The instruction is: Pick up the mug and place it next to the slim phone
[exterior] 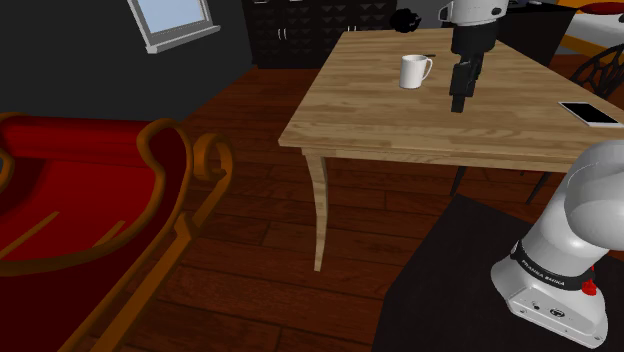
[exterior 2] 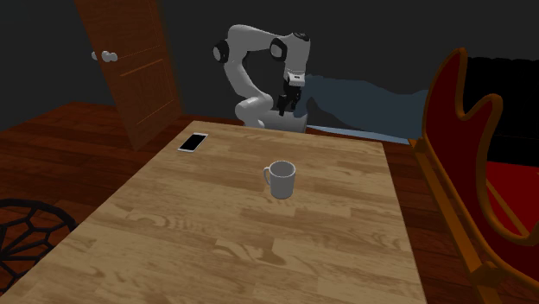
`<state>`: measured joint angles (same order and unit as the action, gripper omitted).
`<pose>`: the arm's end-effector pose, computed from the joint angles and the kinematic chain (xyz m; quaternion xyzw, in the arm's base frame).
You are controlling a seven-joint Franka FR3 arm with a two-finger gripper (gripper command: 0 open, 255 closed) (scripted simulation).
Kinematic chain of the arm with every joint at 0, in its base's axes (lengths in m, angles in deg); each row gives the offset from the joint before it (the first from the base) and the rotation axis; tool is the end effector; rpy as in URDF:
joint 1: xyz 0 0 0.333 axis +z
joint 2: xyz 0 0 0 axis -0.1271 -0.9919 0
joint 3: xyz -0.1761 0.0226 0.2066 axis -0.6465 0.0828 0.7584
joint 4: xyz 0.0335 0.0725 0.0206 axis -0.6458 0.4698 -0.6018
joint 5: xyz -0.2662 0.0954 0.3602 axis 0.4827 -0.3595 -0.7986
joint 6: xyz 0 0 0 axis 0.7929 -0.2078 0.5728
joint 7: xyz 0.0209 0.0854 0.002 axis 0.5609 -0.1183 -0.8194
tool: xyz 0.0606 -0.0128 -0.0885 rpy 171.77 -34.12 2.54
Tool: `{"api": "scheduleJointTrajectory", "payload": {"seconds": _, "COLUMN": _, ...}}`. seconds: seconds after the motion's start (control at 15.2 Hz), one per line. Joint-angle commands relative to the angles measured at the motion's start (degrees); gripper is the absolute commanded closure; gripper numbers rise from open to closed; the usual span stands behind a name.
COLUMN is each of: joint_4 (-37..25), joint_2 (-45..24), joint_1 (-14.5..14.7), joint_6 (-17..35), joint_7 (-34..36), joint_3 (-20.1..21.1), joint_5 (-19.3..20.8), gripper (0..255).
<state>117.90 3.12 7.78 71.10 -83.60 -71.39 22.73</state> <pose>0.3981 -0.0366 0.5288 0.9967 0.0480 -0.0636 0.0174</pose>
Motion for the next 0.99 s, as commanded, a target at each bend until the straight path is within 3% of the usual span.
{"api": "scheduleJointTrajectory", "payload": {"seconds": 0.0, "joint_4": 0.00, "joint_2": 0.00, "joint_1": 0.00, "joint_6": 0.00, "joint_7": 0.00, "joint_3": 0.00, "joint_5": 0.00, "gripper": 0}}
{"api": "scheduleJointTrajectory", "payload": {"seconds": 0.46, "joint_4": -7.63, "joint_2": -11.33, "joint_1": -1.32, "joint_6": 5.60, "joint_7": -8.10, "joint_3": -6.76, "joint_5": 4.07, "gripper": 0}}
{"api": "scheduleJointTrajectory", "payload": {"seconds": 0.92, "joint_4": -18.48, "joint_2": -24.17, "joint_1": -1.90, "joint_6": 9.60, "joint_7": -16.43, "joint_3": -12.87, "joint_5": 4.65, "gripper": 0}}
